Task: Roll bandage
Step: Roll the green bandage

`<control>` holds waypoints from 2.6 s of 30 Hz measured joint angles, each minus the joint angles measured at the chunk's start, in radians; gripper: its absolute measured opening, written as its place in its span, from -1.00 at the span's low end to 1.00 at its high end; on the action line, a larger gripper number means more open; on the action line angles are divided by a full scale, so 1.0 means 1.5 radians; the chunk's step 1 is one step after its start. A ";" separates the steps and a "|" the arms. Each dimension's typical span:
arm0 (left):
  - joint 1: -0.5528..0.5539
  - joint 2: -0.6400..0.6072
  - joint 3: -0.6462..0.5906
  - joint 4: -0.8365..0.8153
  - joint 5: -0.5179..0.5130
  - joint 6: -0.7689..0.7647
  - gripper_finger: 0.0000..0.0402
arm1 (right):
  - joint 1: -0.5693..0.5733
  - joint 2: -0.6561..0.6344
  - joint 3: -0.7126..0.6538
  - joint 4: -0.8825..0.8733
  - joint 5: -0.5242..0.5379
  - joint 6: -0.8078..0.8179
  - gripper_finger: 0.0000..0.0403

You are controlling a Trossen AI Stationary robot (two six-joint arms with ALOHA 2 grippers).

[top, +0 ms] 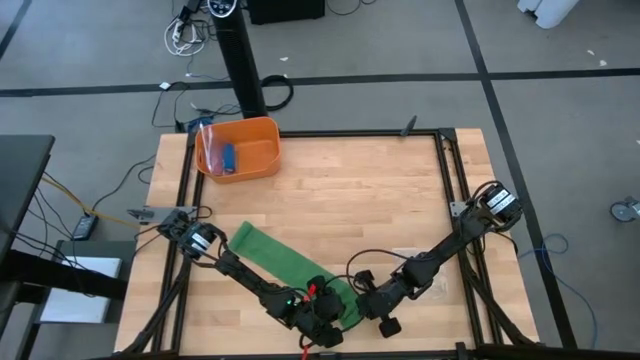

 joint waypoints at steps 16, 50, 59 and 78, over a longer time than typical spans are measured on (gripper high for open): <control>0.000 0.000 0.000 -0.005 0.000 -0.003 -1.00 | -0.023 0.000 0.000 0.008 -0.027 0.010 -0.62; 0.000 0.000 0.000 -0.006 0.000 -0.005 -1.00 | -0.033 0.000 0.000 -0.023 -0.008 0.019 -0.50; 0.000 0.000 0.000 -0.007 0.000 -0.005 -1.00 | -0.023 0.000 0.001 -0.038 -0.014 0.023 -0.84; 0.000 0.000 0.001 -0.017 0.000 -0.012 -1.00 | 0.074 0.000 0.003 -0.039 0.110 0.047 -0.97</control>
